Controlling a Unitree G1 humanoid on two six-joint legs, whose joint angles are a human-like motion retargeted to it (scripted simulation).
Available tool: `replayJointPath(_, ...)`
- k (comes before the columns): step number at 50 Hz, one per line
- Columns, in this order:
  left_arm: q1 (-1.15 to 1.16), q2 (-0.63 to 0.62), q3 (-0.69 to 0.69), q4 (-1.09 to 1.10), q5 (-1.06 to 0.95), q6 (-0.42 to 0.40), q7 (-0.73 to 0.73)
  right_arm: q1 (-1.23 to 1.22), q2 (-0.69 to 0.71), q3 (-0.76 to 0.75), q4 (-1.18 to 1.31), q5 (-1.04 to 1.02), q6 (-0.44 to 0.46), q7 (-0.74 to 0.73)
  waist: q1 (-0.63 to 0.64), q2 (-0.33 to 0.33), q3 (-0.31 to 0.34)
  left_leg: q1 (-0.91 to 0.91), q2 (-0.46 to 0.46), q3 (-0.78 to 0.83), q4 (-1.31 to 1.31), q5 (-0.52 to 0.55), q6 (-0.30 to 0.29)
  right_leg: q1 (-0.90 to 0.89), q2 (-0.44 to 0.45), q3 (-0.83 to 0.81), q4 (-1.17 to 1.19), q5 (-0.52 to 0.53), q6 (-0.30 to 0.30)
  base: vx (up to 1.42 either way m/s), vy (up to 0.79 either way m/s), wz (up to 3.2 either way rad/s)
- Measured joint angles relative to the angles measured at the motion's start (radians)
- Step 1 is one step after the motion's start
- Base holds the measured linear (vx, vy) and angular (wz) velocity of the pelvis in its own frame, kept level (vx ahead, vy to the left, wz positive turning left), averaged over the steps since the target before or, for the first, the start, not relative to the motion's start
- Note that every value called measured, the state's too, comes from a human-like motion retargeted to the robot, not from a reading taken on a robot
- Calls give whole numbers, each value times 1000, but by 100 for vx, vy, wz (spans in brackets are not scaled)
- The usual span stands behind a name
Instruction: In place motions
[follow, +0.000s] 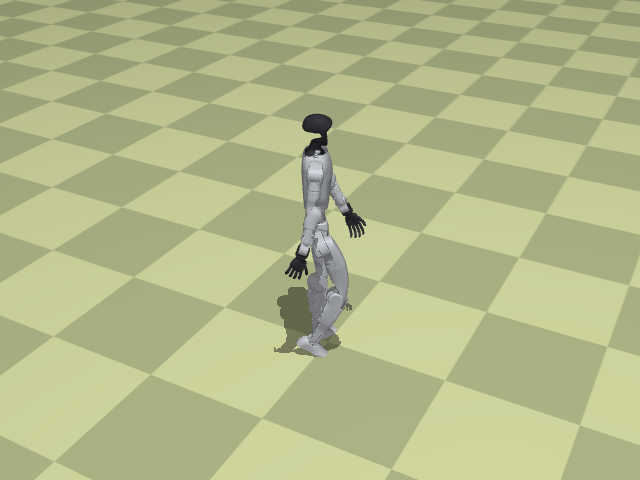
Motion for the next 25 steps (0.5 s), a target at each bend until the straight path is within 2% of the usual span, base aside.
replayJointPath(2,135,-15,55,127,0,23,-1,-104,88,121,-10,-69,-7,3,30,-20,2,-2,-10,-6,119,-2,16,223,28,-81,-321,-182,-38,45,-6,-69)
replayJointPath(3,194,-12,101,187,12,35,-9,-143,130,177,-40,-97,-11,26,49,-42,-6,-19,-9,37,216,30,29,292,-19,-230,-418,-229,-87,38,-8,-80)
replayJointPath(5,280,18,213,312,54,74,-37,-223,218,267,-164,-129,-7,126,78,-91,-53,-230,103,67,638,197,53,299,-70,-321,-541,-192,-81,15,-11,-79)
replayJointPath(6,304,42,243,379,53,92,-38,-263,248,291,-253,-127,-21,189,143,-94,-40,-364,195,40,832,278,102,269,-46,-203,-544,-183,-74,-14,-12,-125)
replayJointPath(7,336,61,269,425,44,115,-36,-306,275,315,-339,-125,-40,245,196,-100,-20,-495,242,-26,991,329,123,247,-33,-115,-544,-172,-68,-29,-10,-138)
replayJointPath(8,385,73,290,429,16,149,-27,-351,295,338,-419,-122,-70,287,226,-111,11,-620,199,-171,1080,320,88,240,-43,-88,-539,-158,-66,-29,-9,-94)
replayJointPath(9,426,86,316,430,-7,167,-33,-402,306,359,-478,-125,-96,314,246,-123,45,-689,215,-200,1177,283,86,236,-52,-97,-530,-150,-76,-29,-8,-64)
replayJointPath(10,464,99,344,430,-27,179,-45,-454,314,377,-526,-129,-121,334,263,-135,79,-729,261,-172,1278,232,100,235,-61,-123,-520,-145,-92,-26,-10,-61)
replayJointPath(12,539,118,397,430,-64,194,-90,-559,321,405,-625,-163,-161,324,306,-163,172,-797,396,-131,1462,157,149,259,-53,-54,-495,-152,-122,-16,-12,-75)
replayJointPath(13,574,125,431,430,-64,196,-96,-597,318,421,-670,-171,-177,302,345,-183,192,-851,423,-128,1545,117,149,260,-69,-25,-488,-151,-124,2,-7,-78)
replayJointPath(15,641,137,488,430,-44,181,-91,-618,319,427,-730,-166,-204,280,388,-212,188,-958,387,-146,1637,85,134,250,-97,16,-490,-140,-119,17,4,-37)
replayJointPath(18,698,130,544,430,-74,164,-69,-614,336,435,-764,-106,-235,302,425,-231,158,-985,407,-112,1651,76,115,233,-115,16,-501,-130,-122,11,5,-14)
replayJointPath(21,693,118,553,430,-128,165,-56,-595,353,437,-753,-79,-239,308,404,-217,140,-928,398,-115,1592,81,99,242,-102,3,-523,-126,-112,0,3,26)
replayJointPath(25,637,99,505,430,-155,157,-40,-504,357,441,-676,-103,-230,282,326,-171,66,-751,286,-158,1355,112,38,268,-76,-79,-569,-127,-88,9,6,71)
